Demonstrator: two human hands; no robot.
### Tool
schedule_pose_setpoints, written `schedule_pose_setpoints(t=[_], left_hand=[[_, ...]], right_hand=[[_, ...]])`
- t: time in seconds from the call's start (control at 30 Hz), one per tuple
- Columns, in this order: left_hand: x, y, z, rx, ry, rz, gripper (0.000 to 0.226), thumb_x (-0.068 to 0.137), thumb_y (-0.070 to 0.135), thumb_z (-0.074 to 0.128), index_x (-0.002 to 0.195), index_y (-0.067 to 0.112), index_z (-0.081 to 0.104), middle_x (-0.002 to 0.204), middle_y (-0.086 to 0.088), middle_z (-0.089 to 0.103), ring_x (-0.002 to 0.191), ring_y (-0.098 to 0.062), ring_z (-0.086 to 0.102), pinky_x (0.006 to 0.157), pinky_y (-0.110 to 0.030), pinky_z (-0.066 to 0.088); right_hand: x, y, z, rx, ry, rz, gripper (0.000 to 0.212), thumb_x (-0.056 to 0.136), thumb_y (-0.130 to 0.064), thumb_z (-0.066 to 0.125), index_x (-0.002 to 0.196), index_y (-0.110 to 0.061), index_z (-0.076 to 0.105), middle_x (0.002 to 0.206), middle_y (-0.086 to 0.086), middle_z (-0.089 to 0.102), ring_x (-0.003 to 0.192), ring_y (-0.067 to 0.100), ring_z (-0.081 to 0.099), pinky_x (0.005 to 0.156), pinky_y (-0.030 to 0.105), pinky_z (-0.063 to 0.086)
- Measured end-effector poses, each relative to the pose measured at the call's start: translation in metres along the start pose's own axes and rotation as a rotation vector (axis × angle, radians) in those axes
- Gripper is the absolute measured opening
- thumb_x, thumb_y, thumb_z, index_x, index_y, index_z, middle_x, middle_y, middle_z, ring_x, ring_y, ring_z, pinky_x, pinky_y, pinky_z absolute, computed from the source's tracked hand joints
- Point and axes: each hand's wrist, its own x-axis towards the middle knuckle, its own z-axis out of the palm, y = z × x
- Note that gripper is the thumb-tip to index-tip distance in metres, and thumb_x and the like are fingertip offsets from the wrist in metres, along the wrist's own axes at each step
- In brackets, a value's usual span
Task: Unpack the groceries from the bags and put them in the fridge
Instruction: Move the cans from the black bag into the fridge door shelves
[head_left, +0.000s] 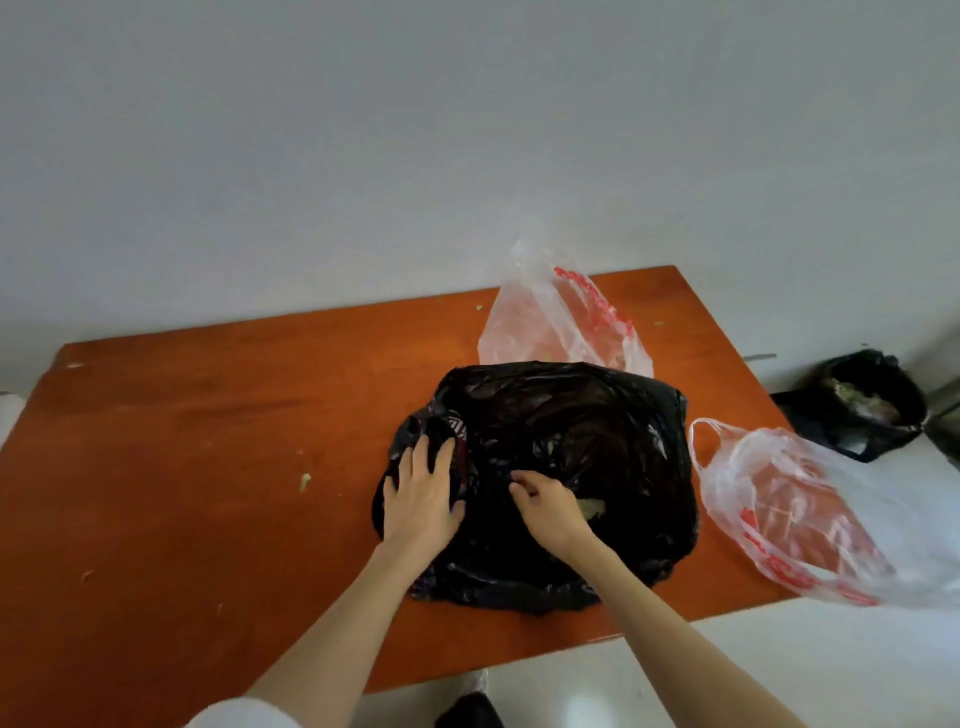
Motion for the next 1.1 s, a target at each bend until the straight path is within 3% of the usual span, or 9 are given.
schedule_pose_setpoints(t=[0.1,0.2,0.33,0.5,0.6,0.77,0.83,0.97,1.1], left_hand=[[0.008,-0.018,-0.003,-0.091,0.03,-0.038,0.07,0.09,0.018,0.053,0.146,0.024,0.012,0.151,-0.01,0.017,0.136,-0.029,0.024,0.094,-0.037,0.046],[0.008,-0.033,-0.005,-0.19,0.04,-0.05,0.063,0.09,0.01,0.05,0.144,0.024,0.021,0.147,-0.008,0.022,0.131,-0.026,0.028,0.084,-0.034,0.049],[0.006,-0.039,-0.001,-0.323,0.054,-0.057,0.059,0.09,0.003,0.044,0.143,0.023,0.025,0.147,-0.006,0.021,0.133,-0.024,0.025,0.091,-0.033,0.045],[0.008,-0.048,0.002,-0.447,0.125,-0.077,0.063,0.085,-0.01,0.042,0.141,0.019,0.034,0.146,-0.008,0.025,0.134,-0.023,0.026,0.1,-0.031,0.038],[0.012,-0.051,0.003,-0.482,0.16,-0.075,0.063,0.084,-0.013,0.042,0.139,0.018,0.038,0.145,-0.008,0.027,0.133,-0.023,0.028,0.097,-0.029,0.037],[0.014,-0.06,0.001,-0.509,0.199,-0.083,0.059,0.085,-0.013,0.042,0.136,0.017,0.043,0.143,-0.007,0.031,0.13,-0.021,0.033,0.09,-0.021,0.034],[0.014,-0.065,0.002,-0.52,0.192,-0.083,0.059,0.085,-0.013,0.042,0.136,0.018,0.043,0.143,-0.006,0.03,0.128,-0.021,0.035,0.091,-0.021,0.037],[0.017,-0.066,0.003,-0.546,0.184,-0.06,0.059,0.086,-0.012,0.042,0.136,0.019,0.043,0.143,-0.006,0.03,0.127,-0.02,0.036,0.093,-0.02,0.036],[0.015,-0.067,0.003,-0.571,0.187,-0.038,0.058,0.086,-0.012,0.042,0.136,0.018,0.043,0.142,-0.006,0.032,0.13,-0.019,0.034,0.101,-0.024,0.034]], right_hand=[[0.02,-0.014,0.015,0.08,0.005,0.102,0.034,0.098,-0.02,0.044,0.129,-0.01,0.054,0.122,0.012,0.063,0.111,0.024,0.059,0.094,0.029,0.043],[0.035,-0.031,0.031,0.118,-0.001,0.135,0.034,0.096,-0.019,0.047,0.128,-0.01,0.055,0.122,0.011,0.062,0.112,0.024,0.058,0.092,0.027,0.042],[0.052,-0.05,0.05,0.129,-0.018,0.162,0.037,0.089,-0.02,0.059,0.124,-0.009,0.056,0.12,0.01,0.063,0.114,0.025,0.057,0.094,0.029,0.041],[0.065,-0.056,0.06,0.132,-0.053,0.208,0.055,0.081,-0.024,0.07,0.13,-0.008,0.049,0.124,0.01,0.059,0.116,0.025,0.055,0.093,0.023,0.039],[0.07,-0.062,0.064,0.136,-0.13,0.228,0.049,0.078,-0.022,0.071,0.123,-0.01,0.055,0.117,0.009,0.062,0.109,0.024,0.058,0.079,0.019,0.038],[0.081,-0.075,0.069,0.153,-0.215,0.324,0.028,0.076,-0.018,0.07,0.102,-0.012,0.06,0.097,0.005,0.061,0.089,0.02,0.058,0.076,0.026,0.045],[0.083,-0.072,0.07,0.193,-0.204,0.35,0.041,0.075,-0.016,0.071,0.114,-0.01,0.059,0.106,0.008,0.064,0.097,0.023,0.06,0.085,0.03,0.049],[0.078,-0.068,0.07,0.178,-0.122,0.326,0.075,0.073,-0.014,0.073,0.137,-0.013,0.034,0.128,0.011,0.05,0.114,0.027,0.052,0.096,0.033,0.045],[0.07,-0.061,0.064,0.117,-0.072,0.272,0.086,0.072,-0.02,0.073,0.143,-0.016,0.025,0.133,0.011,0.039,0.123,0.028,0.044,0.102,0.033,0.038]])
